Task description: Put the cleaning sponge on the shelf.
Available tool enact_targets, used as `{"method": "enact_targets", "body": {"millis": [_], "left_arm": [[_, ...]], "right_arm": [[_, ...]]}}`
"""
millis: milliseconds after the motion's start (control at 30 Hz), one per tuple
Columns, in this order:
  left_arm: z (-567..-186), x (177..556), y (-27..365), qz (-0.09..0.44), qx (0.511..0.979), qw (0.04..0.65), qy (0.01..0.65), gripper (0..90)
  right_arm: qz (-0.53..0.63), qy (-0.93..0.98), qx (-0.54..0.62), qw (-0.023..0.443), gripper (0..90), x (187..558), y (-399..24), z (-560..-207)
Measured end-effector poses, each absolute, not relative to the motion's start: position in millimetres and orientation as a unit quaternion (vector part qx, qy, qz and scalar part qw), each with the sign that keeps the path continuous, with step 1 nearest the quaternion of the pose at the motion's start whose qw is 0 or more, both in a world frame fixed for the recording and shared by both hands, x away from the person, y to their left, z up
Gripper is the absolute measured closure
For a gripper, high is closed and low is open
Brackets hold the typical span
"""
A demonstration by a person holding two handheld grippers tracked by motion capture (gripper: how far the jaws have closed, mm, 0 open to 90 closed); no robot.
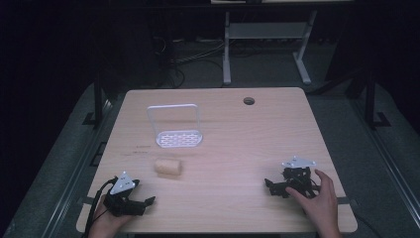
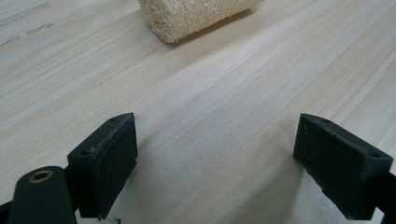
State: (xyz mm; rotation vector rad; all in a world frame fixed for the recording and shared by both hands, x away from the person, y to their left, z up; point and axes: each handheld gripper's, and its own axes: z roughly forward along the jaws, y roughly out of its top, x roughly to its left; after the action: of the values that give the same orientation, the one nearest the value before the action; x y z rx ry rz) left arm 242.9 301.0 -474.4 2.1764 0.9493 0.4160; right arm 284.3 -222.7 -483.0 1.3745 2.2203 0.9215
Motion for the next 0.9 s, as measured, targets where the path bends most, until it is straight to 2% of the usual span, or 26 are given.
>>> {"method": "enact_targets", "body": {"millis": [900], "left_arm": [[-457,248,302,0.155,0.849,0.355,0.359,13.6]], "right_arm": [[0.325,0.785,0.493,0.186,0.0,283,-222,-483]]}}
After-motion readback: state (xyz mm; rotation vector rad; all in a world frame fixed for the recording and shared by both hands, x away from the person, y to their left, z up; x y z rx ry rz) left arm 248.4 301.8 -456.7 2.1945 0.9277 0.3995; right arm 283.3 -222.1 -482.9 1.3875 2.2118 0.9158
